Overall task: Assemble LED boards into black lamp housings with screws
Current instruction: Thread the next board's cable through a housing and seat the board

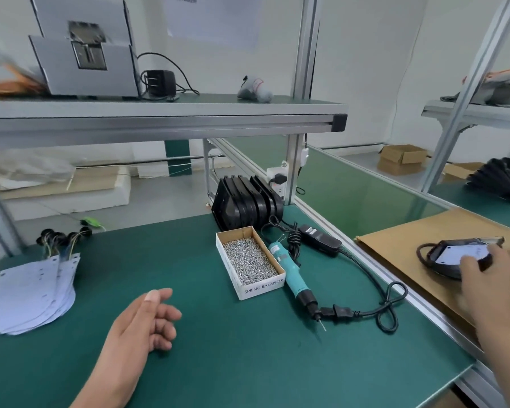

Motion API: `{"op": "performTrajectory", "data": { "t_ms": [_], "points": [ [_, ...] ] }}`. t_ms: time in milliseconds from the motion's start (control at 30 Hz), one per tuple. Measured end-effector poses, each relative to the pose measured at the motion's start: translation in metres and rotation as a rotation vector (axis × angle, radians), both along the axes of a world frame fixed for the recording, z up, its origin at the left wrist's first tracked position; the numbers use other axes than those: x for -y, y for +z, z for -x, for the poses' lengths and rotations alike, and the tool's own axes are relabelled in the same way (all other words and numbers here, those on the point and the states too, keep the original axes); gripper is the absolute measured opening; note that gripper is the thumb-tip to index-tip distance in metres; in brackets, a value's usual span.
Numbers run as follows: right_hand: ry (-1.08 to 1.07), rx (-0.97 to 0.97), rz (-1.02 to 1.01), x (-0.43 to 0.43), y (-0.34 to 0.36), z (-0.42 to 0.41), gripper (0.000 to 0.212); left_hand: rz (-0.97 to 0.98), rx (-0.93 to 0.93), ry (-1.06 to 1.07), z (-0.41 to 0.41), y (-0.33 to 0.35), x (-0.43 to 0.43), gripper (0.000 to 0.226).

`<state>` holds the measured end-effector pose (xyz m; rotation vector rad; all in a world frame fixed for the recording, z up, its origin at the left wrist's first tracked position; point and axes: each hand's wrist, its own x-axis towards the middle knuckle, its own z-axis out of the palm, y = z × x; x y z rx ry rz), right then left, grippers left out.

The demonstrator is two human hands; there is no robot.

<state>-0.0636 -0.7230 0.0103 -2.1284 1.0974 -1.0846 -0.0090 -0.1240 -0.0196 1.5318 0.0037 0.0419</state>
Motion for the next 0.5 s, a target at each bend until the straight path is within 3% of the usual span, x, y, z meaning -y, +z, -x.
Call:
{"op": "performTrajectory", "data": {
  "t_ms": [133,233,333,500],
  "points": [
    [0.005,-0.004,0.053,-0.018,-0.003,-0.006,0.057,-0.018,-0.005,-0.004,0.000,-0.001,0.000,0.034],
    [0.069,0.060,0.244,-0.045,-0.003,-0.011,0.033,-0.022,-0.011,-0.004,0.000,-0.001,0.001,0.033],
    [0.256,0.130,0.301,-0.090,0.003,-0.022,0.026,-0.009,-0.015,-0.003,0.001,0.000,0.001,0.033],
    [0.541,0.041,0.251,-0.176,0.020,-0.051,0.012,0.017,-0.017,-0.004,0.001,0.001,0.001,0.031]
  ]
}}
